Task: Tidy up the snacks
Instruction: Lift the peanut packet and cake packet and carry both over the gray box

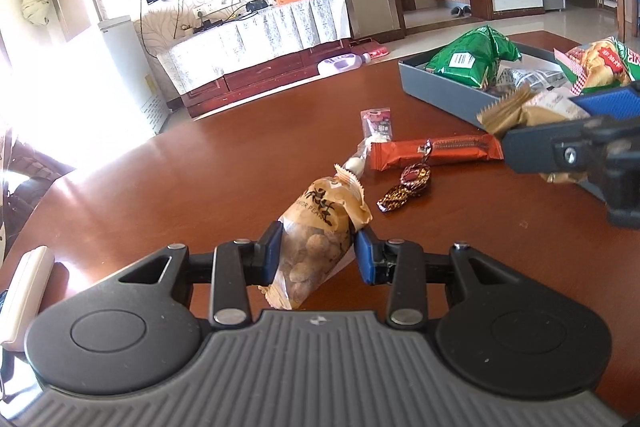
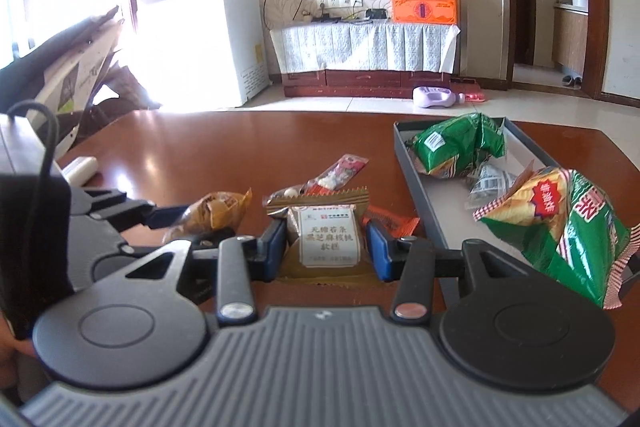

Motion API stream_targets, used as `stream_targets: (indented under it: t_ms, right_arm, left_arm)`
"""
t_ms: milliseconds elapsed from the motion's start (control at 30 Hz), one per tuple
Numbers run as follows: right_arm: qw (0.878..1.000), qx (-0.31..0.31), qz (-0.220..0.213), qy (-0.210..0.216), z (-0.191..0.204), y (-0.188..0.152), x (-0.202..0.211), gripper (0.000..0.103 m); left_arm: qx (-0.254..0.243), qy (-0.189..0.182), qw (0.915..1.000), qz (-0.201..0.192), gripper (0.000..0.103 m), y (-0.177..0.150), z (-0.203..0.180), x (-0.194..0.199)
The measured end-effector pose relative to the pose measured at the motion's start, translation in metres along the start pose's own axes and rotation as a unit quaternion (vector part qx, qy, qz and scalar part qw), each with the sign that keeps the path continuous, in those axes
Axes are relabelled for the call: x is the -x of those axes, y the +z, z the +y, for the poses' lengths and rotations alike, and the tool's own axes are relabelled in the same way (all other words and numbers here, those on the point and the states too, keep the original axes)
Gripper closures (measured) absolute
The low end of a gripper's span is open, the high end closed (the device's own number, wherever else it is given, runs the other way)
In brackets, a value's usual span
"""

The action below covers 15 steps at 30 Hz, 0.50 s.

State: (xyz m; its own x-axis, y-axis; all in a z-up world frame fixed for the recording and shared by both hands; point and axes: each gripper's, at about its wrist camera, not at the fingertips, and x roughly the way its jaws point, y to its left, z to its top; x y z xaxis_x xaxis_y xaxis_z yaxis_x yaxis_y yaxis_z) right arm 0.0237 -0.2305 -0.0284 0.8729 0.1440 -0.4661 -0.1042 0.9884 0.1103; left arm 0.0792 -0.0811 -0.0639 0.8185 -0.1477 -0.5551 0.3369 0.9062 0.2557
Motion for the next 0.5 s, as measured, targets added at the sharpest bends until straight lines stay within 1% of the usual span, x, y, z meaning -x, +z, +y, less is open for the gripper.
stream_targets:
  t_ms: [267,500]
  right_arm:
    - [1.0,0.004,-0.016,-0.003,-0.001,0.004,0.008,0.056]
    - [1.0,0.009,-0.025,0.003,-0.002,0.009,0.012,0.056]
  left_arm:
    - [0.005,-0.002,1.0,-0.002,0.059,0.007,-0.006,0.0]
    - [0.008,0.0,1.0,-0.006,0.059,0.011,-0.006,0.002]
